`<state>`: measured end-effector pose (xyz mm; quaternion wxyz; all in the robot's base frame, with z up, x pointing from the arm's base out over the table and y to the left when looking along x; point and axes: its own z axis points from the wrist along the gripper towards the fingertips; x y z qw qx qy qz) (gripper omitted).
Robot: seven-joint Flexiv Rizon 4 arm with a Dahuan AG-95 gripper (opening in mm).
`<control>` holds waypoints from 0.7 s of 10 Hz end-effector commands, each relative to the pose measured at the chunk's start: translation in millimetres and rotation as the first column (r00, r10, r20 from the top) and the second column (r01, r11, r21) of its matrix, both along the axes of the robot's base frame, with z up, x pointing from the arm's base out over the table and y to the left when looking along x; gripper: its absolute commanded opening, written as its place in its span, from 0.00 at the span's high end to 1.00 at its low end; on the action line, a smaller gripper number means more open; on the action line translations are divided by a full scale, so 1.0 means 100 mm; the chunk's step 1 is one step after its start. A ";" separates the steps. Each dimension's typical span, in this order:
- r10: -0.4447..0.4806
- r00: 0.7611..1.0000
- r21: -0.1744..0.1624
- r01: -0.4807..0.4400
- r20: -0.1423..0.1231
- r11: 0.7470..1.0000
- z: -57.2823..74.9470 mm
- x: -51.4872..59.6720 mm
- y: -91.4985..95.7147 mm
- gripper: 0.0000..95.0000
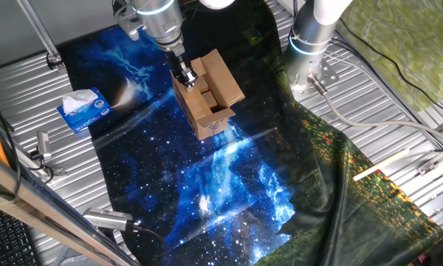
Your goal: Cover the box
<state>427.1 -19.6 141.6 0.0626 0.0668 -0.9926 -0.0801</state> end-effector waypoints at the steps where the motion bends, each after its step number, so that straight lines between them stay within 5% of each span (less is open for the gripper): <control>1: 0.000 1.000 0.000 0.000 0.000 1.000 -0.01 -0.01 0.00 1.00; 7: 0.000 1.000 0.004 0.000 0.004 1.000 -0.06 0.00 -0.01 1.00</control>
